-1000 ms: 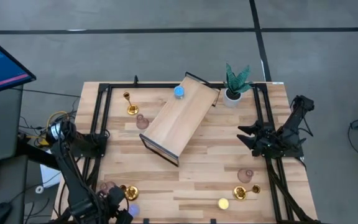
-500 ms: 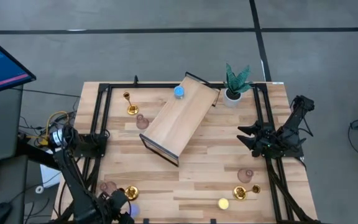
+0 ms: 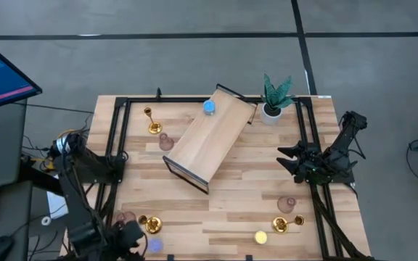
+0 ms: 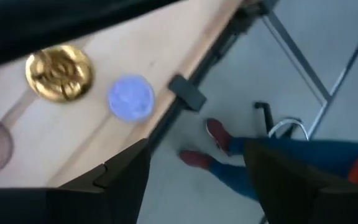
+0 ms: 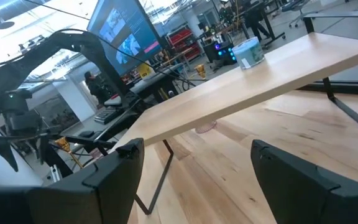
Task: Pick & Place candle stick holders
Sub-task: Put the purple candle on the shelf
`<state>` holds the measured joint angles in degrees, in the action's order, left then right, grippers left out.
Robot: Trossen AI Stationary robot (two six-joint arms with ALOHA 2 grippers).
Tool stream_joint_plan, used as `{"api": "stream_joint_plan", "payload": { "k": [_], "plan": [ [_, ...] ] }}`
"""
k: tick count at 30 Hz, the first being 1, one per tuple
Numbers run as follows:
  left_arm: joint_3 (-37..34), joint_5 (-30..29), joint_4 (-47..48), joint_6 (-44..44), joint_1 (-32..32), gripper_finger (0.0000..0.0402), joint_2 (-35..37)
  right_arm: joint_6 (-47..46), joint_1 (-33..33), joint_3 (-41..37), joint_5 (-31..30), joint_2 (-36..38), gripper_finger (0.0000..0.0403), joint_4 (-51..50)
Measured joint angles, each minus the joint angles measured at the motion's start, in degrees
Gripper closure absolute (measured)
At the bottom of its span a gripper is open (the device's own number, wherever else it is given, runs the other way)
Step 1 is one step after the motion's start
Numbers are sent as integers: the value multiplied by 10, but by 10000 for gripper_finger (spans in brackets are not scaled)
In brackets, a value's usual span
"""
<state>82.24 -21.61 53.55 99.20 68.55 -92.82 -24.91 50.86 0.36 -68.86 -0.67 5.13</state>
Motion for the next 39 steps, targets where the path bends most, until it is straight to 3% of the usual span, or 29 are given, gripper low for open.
{"api": "stream_joint_plan", "payload": {
  "k": [12, 20, 26, 39],
  "plan": [
    [0, 3, -102, -1, 47, 197, -95, 0, 0, 0, 0, 0, 117, 0],
    [0, -108, -101, -5, 45, 212, -151, 0, 0, -1, 0, 0, 117, 0],
    [0, -127, -102, -5, 41, 213, -189, 0, 0, -1, 0, 0, 117, 0],
    [-1, -145, -99, -15, 41, 216, -136, 0, 0, -1, 0, 0, 117, 0]
  ]
}}
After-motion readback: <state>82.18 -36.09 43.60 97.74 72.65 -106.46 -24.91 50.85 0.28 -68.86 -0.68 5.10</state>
